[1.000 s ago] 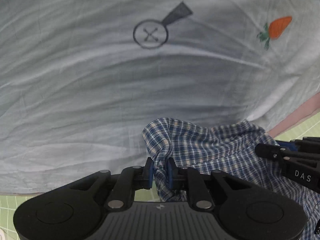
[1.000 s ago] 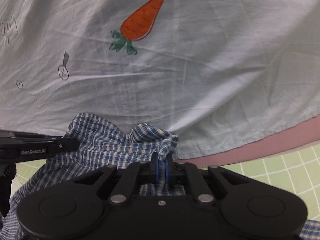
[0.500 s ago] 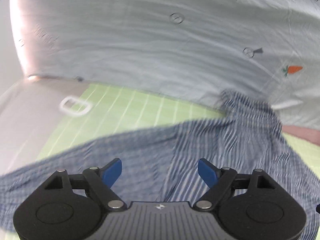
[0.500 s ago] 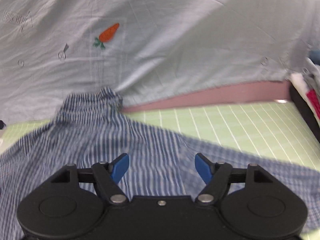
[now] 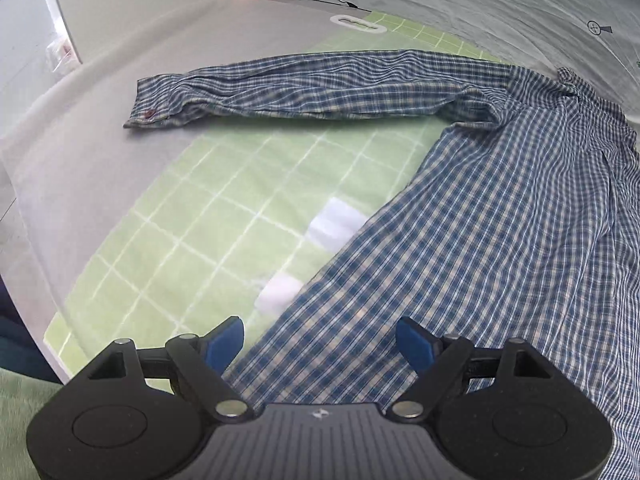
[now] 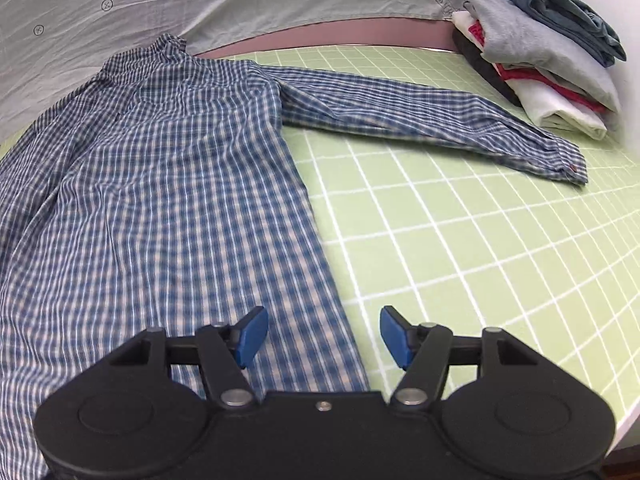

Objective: Fold clothes

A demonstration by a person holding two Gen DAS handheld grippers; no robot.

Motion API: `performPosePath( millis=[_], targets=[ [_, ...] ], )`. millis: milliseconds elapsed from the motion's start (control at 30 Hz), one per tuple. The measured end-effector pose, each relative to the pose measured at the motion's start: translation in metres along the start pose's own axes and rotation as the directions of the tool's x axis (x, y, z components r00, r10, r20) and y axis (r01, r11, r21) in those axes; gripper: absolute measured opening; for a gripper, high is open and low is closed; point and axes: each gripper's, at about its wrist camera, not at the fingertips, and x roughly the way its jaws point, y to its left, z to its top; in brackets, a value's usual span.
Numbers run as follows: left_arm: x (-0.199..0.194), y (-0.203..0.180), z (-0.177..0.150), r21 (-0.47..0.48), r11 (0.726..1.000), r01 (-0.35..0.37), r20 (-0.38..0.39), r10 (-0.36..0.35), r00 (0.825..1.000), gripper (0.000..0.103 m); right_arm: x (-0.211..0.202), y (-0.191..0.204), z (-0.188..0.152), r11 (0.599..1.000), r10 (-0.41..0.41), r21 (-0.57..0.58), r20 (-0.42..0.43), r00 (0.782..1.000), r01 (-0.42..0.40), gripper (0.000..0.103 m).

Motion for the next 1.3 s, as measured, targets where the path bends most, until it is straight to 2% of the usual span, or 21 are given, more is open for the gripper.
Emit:
performPosePath(
  millis=[67,100,167,200,233,267,300,333,367,600,700,800,867,900,933,967,1000,1100,1300],
  targets=[
    [-0.003,0.002,-0.006,-0.013,1.0,0.003,-0.002,-0.003,1.0,0.079,-0.004,-0.007,-0.008,1.0,0.011,0.011,-0.009,1.0,-0.011,0.059],
    [-0.004,0.003,-0.009,-0.017,1.0,0.004,-0.003,-0.004,1.0,0.071,-0.007,-0.011,-0.013,1.0,0.022,0.017,-0.015,1.0,-0.022,0.055],
    [-0.005,0.003,-0.014,-0.021,1.0,0.004,-0.004,-0.004,1.0,0.057,-0.008,-0.016,-0.017,0.999,0.049,0.023,-0.025,0.998,-0.049,0.028],
    [-0.006,0.002,-0.016,-0.021,1.0,0.001,-0.003,-0.001,1.0,0.044,-0.008,-0.018,-0.019,0.998,0.064,0.019,-0.026,0.998,-0.063,0.022],
    [-0.006,0.001,-0.018,-0.021,1.0,-0.002,-0.003,0.002,1.0,0.03,-0.01,-0.019,-0.02,0.997,0.078,0.011,-0.024,0.997,-0.077,0.007],
    [-0.007,0.001,-0.02,-0.021,1.0,-0.004,-0.003,0.004,1.0,0.022,-0.011,-0.02,-0.02,0.996,0.086,0.001,-0.019,0.996,-0.086,0.001],
    [-0.007,0.001,-0.022,-0.02,1.0,-0.007,-0.003,0.007,1.0,0.01,-0.013,-0.021,-0.021,0.996,0.09,-0.012,-0.012,0.996,-0.091,0.001],
    [-0.008,0.0,-0.023,-0.02,1.0,-0.01,-0.003,0.01,1.0,0.002,-0.016,-0.022,-0.021,0.996,0.091,-0.021,-0.003,0.996,-0.091,0.0],
    [-0.009,0.0,-0.025,-0.022,1.0,-0.011,-0.002,0.011,1.0,0.0,-0.018,-0.025,-0.021,0.996,0.089,-0.022,0.006,0.996,-0.089,0.0],
    [-0.025,0.011,-0.039,-0.074,0.997,0.018,-0.001,-0.018,1.0,0.0,-0.027,-0.058,-0.023,0.999,0.038,0.03,0.023,0.999,-0.039,0.0],
    [-0.026,0.008,-0.045,-0.071,0.997,0.014,-0.01,-0.015,1.0,0.0,-0.025,-0.066,-0.028,0.997,0.042,0.066,0.005,0.999,-0.042,0.0],
    [-0.031,0.002,-0.042,-0.054,0.998,0.014,-0.001,-0.014,1.0,0.005,-0.023,-0.062,-0.031,0.998,0.026,0.053,-0.01,1.0,-0.025,0.001],
    [-0.038,-0.005,-0.038,-0.041,0.999,0.024,0.021,-0.023,0.999,0.023,-0.023,-0.061,-0.03,0.998,0.024,0.054,-0.013,1.0,-0.023,0.002],
    [-0.042,-0.009,-0.036,-0.034,0.999,0.029,0.032,-0.028,0.999,0.038,-0.024,-0.061,-0.029,0.998,0.025,0.059,-0.01,1.0,-0.024,0.005],
    [-0.045,-0.013,-0.034,-0.024,0.999,0.034,0.045,-0.033,0.998,0.049,-0.025,-0.062,-0.027,0.997,0.026,0.067,-0.003,1.0,-0.026,0.015],
    [-0.048,-0.018,-0.032,-0.007,0.999,0.038,0.06,-0.037,0.997,0.054,-0.026,-0.063,-0.025,0.997,0.029,0.076,0.006,1.0,-0.029,0.028],
    [-0.05,-0.025,-0.029,0.011,0.999,0.038,0.071,-0.039,0.997,0.058,-0.026,-0.064,-0.022,0.996,0.031,0.084,0.016,0.999,-0.032,0.032],
    [-0.05,-0.052,-0.024,0.062,0.997,0.037,0.082,-0.042,0.996,0.067,-0.027,-0.071,-0.015,0.993,0.04,0.109,0.043,0.998,-0.044,0.036],
    [-0.034,-0.107,-0.03,0.131,0.989,0.063,0.031,-0.067,0.997,0.074,-0.018,-0.1,0.0,0.984,0.034,0.169,0.076,0.997,-0.047,0.038]
  ],
)
